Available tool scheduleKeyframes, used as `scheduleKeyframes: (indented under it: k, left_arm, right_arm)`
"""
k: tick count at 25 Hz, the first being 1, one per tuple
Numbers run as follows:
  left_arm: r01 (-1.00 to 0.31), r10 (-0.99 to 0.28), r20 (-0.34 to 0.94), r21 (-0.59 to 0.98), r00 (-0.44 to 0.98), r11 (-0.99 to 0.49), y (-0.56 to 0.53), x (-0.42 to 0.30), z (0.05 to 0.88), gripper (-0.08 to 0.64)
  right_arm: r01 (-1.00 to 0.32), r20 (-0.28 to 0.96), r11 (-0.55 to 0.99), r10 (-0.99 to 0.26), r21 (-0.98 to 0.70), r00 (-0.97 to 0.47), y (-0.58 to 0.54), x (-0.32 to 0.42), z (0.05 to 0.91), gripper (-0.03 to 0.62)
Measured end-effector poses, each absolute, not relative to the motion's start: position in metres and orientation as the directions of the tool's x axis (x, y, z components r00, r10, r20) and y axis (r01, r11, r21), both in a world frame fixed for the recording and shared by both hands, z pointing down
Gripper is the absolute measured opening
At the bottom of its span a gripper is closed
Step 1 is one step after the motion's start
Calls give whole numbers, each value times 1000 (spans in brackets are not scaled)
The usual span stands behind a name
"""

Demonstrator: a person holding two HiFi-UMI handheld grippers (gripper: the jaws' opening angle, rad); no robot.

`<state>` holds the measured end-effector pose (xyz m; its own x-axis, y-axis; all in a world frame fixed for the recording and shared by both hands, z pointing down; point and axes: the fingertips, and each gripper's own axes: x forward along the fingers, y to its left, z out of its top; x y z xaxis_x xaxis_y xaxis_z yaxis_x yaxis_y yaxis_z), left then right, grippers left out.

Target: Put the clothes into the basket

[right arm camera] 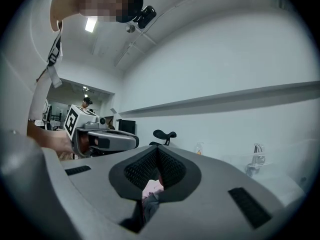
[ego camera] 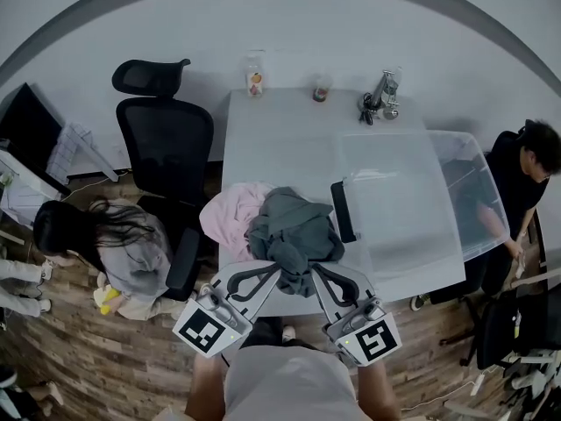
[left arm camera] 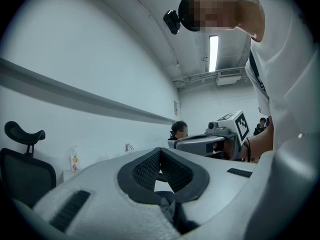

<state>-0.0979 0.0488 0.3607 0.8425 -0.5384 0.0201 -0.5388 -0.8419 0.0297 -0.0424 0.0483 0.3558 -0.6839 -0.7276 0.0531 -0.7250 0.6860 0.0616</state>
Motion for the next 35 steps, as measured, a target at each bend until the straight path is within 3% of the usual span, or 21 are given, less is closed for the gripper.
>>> scheduleKeyframes:
  k: [16, 29, 35]
  left_arm:
    - [-440, -439, 39, 27, 898, -897, -11, -103, 375, 3]
    - [-407, -405, 58, 34, 912, -913, -38, -105, 390, 3]
    - [-430, -425, 79, 53, 902, -901, -45, -99, 401, 3]
  right_arm:
    - [-768, 239, 626, -774, 139, -587, -20, -45, 383, 6]
    - [-730, 377, 651, -742, 208, -555, -49, -51, 412, 8]
    - [-691, 433, 700, -687, 181, -584, -55, -49, 435, 52]
